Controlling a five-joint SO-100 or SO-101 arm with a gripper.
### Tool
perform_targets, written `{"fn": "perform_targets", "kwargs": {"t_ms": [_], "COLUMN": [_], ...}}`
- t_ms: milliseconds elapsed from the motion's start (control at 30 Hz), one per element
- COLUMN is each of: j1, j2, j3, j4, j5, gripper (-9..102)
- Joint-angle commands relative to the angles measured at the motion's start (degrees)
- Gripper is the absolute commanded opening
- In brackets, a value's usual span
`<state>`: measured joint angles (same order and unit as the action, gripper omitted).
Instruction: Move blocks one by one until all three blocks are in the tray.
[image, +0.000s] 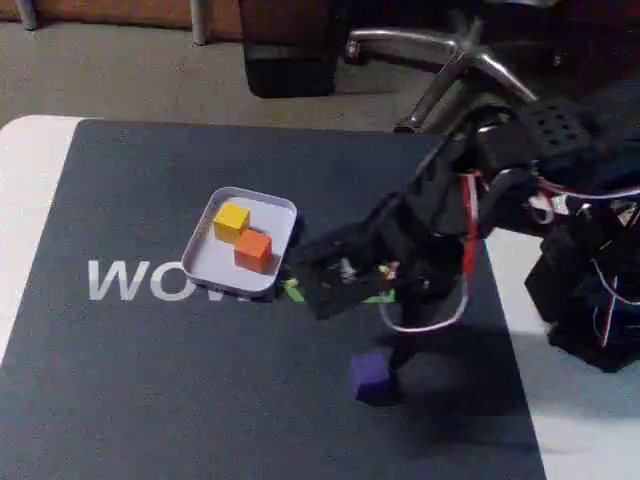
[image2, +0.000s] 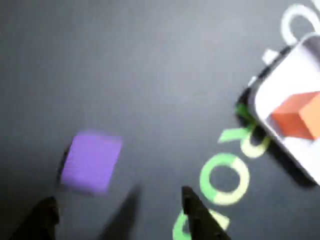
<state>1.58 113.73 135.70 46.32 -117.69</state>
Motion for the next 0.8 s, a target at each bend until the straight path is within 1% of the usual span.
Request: {"fn": "perform_targets", "kwargs": {"t_ms": [0,133,267,333,533,767], "j1": [1.1,3.2,4.7,4.7,4.0,2.6], "j2": [-2.1,-1.9,-0.9,0.7,5.9,7.4], "j3": [-4.4,-2.5,2.1,4.7,9.3,9.6], "j4": [-1.0,-3.3,-9.1,-10.5,-10.1,-9.7], "j5": [0.5,-2.2,-3.2,-2.7,1.9,6.1], "gripper": [29,29,29,29,29,29]}}
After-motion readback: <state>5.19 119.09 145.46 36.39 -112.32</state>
